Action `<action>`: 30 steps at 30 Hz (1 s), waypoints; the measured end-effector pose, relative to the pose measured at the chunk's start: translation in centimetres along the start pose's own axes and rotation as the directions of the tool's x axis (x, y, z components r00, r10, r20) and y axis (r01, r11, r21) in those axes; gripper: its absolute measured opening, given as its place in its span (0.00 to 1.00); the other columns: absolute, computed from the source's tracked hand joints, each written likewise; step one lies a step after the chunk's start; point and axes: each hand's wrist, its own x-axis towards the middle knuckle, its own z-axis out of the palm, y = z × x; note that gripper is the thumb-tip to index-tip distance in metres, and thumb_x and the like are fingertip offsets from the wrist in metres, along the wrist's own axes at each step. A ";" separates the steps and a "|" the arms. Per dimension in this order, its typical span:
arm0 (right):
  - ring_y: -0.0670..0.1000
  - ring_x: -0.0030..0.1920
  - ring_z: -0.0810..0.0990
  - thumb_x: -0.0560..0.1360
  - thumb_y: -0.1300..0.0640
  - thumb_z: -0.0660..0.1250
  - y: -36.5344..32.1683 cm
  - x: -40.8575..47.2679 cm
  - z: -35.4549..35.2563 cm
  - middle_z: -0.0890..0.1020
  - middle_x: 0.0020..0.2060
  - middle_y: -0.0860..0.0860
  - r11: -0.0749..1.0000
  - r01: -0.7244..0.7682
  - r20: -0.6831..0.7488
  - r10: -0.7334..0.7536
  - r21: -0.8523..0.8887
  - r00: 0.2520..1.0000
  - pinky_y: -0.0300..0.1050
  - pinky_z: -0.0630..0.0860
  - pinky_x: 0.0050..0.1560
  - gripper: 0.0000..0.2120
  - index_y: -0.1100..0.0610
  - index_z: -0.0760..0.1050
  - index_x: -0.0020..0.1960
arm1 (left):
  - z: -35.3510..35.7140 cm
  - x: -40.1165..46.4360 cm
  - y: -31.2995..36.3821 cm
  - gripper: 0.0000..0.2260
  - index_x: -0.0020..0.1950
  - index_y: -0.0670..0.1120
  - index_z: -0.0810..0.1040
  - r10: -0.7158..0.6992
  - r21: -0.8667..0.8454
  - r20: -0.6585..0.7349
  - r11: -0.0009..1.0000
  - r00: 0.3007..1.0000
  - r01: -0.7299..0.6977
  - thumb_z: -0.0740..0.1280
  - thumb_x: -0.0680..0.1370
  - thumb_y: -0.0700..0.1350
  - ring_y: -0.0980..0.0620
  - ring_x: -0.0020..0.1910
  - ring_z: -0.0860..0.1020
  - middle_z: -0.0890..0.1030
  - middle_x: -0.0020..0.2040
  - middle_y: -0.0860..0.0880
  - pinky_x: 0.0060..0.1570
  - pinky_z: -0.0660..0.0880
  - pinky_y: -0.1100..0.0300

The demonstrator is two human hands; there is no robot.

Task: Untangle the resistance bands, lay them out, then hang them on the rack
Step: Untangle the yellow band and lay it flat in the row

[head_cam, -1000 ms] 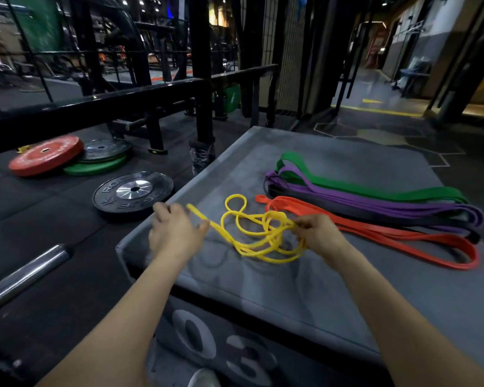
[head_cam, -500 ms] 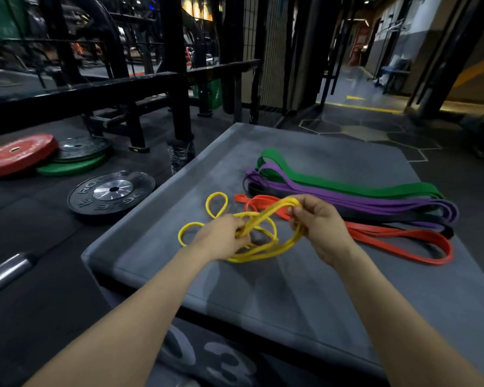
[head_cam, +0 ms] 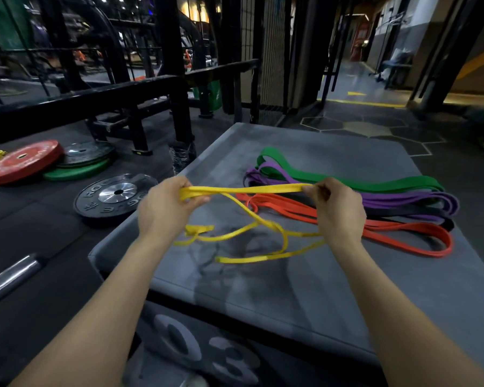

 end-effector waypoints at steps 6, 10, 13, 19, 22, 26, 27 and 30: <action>0.64 0.49 0.77 0.73 0.40 0.64 1.4 0.3 -0.9 0.81 0.44 0.60 0.976 -0.112 0.109 0.134 -0.189 0.985 0.47 0.66 0.41 0.19 0.57 0.75 0.41 | 1.0 0.2 -1.1 0.15 0.37 0.48 0.74 0.015 -0.266 0.340 0.961 0.940 0.081 0.72 0.69 0.57 0.52 0.30 0.66 0.67 0.31 0.51 0.33 0.64 0.56; 0.63 0.50 0.78 0.76 0.47 0.65 2.6 -0.3 -0.1 0.81 0.47 0.59 0.955 -0.035 0.290 0.125 -0.296 0.949 0.47 0.69 0.41 0.12 0.56 0.79 0.47 | 1.3 0.1 -0.4 0.09 0.40 0.50 0.75 0.059 -0.499 0.363 0.855 0.930 0.141 0.61 0.80 0.47 0.52 0.36 0.66 0.67 0.37 0.45 0.36 0.64 0.58; 0.63 0.52 0.77 0.76 0.57 0.64 3.2 -0.4 0.8 0.80 0.47 0.60 0.958 0.100 0.359 0.003 -0.268 0.933 0.47 0.68 0.40 0.07 0.58 0.79 0.47 | 1.3 0.0 -0.4 0.09 0.42 0.51 0.76 0.081 -0.589 0.322 0.797 0.943 0.133 0.61 0.80 0.40 0.52 0.36 0.69 0.70 0.36 0.47 0.39 0.67 0.57; 0.63 0.46 0.76 0.75 0.62 0.61 2.0 -0.1 1.3 0.77 0.38 0.58 0.992 -0.011 0.234 0.041 -0.129 0.971 0.46 0.68 0.38 0.08 0.56 0.76 0.39 | 1.3 0.4 -0.1 0.11 0.40 0.52 0.77 -0.030 -0.705 0.124 0.701 0.992 0.110 0.61 0.80 0.43 0.57 0.30 0.66 0.71 0.34 0.49 0.33 0.65 0.63; 0.65 0.50 0.77 0.76 0.61 0.59 2.5 0.9 0.7 0.78 0.42 0.64 0.969 -0.245 0.062 0.244 0.020 0.968 0.47 0.67 0.42 0.09 0.61 0.77 0.43 | 1.0 1.6 -1.4 0.11 0.38 0.50 0.74 -0.361 -0.814 0.021 0.535 0.932 0.226 0.60 0.80 0.43 0.56 0.31 0.68 0.76 0.32 0.54 0.34 0.66 0.62; 0.64 0.55 0.76 0.78 0.58 0.59 3.5 1.2 -0.1 0.80 0.51 0.65 0.921 -0.391 0.071 0.390 -0.003 0.918 0.51 0.72 0.50 0.12 0.63 0.78 0.53 | 0.9 2.0 -4.1 0.10 0.38 0.48 0.73 -0.404 -0.702 -0.064 0.668 0.912 0.246 0.59 0.79 0.46 0.53 0.32 0.67 0.72 0.30 0.52 0.39 0.65 0.57; 0.64 0.55 0.77 0.77 0.59 0.60 3.5 1.0 0.0 0.80 0.51 0.64 0.927 -0.370 0.125 0.375 -0.060 0.919 0.50 0.72 0.50 0.11 0.62 0.79 0.52 | 1.2 1.9 -4.2 0.09 0.40 0.47 0.75 -0.362 -0.676 -0.046 0.697 0.931 0.237 0.59 0.79 0.46 0.52 0.33 0.66 0.70 0.31 0.51 0.39 0.65 0.57; 0.64 0.55 0.75 0.73 0.63 0.61 2.9 -0.2 1.1 0.80 0.52 0.62 0.953 -0.141 0.248 0.210 -0.267 0.946 0.50 0.72 0.50 0.11 0.60 0.81 0.51 | 1.5 1.0 -2.9 0.10 0.39 0.50 0.74 -0.274 -0.665 0.017 0.715 0.962 0.216 0.59 0.80 0.43 0.58 0.28 0.66 0.67 0.31 0.50 0.32 0.64 0.61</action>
